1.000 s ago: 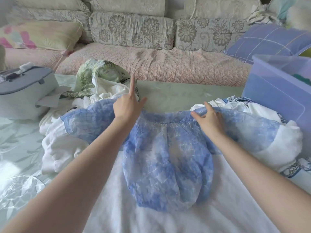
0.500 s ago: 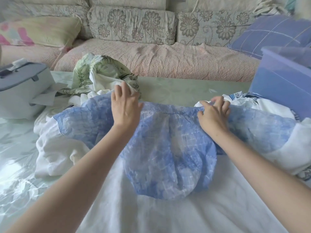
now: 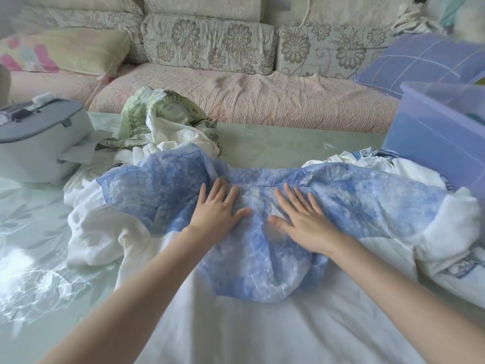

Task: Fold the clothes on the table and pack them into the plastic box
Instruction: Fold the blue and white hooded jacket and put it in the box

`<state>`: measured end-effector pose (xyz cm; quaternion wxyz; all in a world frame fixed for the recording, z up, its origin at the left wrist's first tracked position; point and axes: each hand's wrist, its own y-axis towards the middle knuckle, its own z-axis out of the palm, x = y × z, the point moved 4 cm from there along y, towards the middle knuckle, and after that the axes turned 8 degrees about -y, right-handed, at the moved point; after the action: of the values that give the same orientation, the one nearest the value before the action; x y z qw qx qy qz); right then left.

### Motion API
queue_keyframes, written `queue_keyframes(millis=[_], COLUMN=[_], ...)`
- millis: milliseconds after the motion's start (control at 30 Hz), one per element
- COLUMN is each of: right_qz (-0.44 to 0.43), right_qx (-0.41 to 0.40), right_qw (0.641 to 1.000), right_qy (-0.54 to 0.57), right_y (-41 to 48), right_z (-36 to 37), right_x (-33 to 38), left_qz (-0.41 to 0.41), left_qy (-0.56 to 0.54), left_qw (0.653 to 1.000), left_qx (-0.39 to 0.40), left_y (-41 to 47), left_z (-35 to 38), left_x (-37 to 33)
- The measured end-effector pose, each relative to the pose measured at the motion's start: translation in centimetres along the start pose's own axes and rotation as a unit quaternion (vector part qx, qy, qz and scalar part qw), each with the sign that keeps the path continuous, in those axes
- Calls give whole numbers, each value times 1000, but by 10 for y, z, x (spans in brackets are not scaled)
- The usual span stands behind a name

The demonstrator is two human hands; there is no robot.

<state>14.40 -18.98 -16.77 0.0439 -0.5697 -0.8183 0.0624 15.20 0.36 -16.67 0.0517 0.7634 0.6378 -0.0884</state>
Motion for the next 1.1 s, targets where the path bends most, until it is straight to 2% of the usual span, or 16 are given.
queue_keyframes(millis=[100,200,300,400,500,567,600,667,700,867,1000,1100], right_qz=[-37,-91,-98,-88,-91,-99,-107,-126,-135,-159,-174,-187], right_qx=[-51,-39,-19,-11,10,2,-10,-20,-17,-26,-20,-3], right_qw=[997,995,995,996,995,992,989,981,977,963,956,953], right_qy=[32,33,0,-6,32,83,104,148,166,214,236,240], right_y=[-18,-46,-60,-60,-60,-63,-65,-68,-69,-62,-44,-22], right_z=[-13,-5,16,25,19,7,0,-14,-18,-30,-36,-41], right_x=[19,48,56,52,53,58,64,82,92,137,175,204], left_qz=[40,61,64,63,51,21,-2,-53,-75,-88,-201,-287], left_qy=[-40,-52,-48,-53,-62,-90,-126,-182,-200,-256,-265,-320], left_qw=[996,996,997,997,997,993,982,940,923,906,868,837], left_qx=[-67,-26,10,8,-6,-77,-143,-284,-320,-326,-370,-338], left_y=[-25,-51,-63,-67,-72,-75,-80,-99,-109,-138,-155,-162], left_z=[-10,6,25,27,14,-11,-27,-57,-65,-68,-80,-72], left_x=[-9,-11,-3,-1,1,14,25,47,55,72,119,147])
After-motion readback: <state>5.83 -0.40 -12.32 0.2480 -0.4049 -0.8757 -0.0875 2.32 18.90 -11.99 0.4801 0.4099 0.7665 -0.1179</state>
